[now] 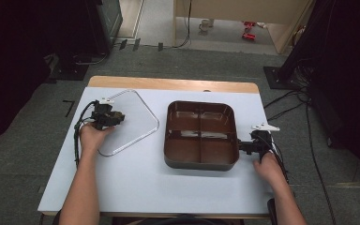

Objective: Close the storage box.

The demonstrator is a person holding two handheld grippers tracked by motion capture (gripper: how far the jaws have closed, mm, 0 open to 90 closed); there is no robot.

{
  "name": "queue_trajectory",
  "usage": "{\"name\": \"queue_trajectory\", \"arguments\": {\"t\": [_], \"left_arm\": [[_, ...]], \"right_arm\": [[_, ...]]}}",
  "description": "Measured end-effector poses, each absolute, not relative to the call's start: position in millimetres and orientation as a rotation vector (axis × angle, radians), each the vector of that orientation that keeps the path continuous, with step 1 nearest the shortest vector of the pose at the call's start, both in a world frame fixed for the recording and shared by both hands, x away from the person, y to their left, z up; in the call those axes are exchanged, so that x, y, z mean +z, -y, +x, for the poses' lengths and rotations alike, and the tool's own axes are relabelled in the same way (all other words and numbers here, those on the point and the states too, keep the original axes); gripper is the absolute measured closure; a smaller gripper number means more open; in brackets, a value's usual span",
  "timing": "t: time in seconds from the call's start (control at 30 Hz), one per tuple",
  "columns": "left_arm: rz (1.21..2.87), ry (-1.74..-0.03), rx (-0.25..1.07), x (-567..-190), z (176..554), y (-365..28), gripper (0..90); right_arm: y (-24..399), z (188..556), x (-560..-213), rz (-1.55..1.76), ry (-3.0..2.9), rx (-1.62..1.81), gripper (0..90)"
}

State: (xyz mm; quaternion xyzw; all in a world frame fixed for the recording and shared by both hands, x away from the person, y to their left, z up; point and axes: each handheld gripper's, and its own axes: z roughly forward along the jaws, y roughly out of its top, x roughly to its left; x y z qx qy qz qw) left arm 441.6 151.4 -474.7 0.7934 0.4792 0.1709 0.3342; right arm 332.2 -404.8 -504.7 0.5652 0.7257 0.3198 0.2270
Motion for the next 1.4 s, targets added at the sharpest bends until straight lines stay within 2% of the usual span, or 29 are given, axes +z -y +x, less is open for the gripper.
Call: {"name": "queue_trajectory", "arguments": {"t": [0.6, 1.23, 1.4], "left_arm": [[2.015, -1.234, 0.392, -438, 429, -155, 59.0], [1.980, -1.130, 0.353, -400, 416, -137, 59.0], [1.943, -1.087, 0.304, -393, 415, -133, 59.0]], "right_arm": [[405, 332, -505, 1.559, -1.999, 0.881, 8.8], [405, 332, -505, 1.558, -2.000, 0.881, 8.8], [405, 332, -505, 1.558, -2.000, 0.881, 8.8]]}}
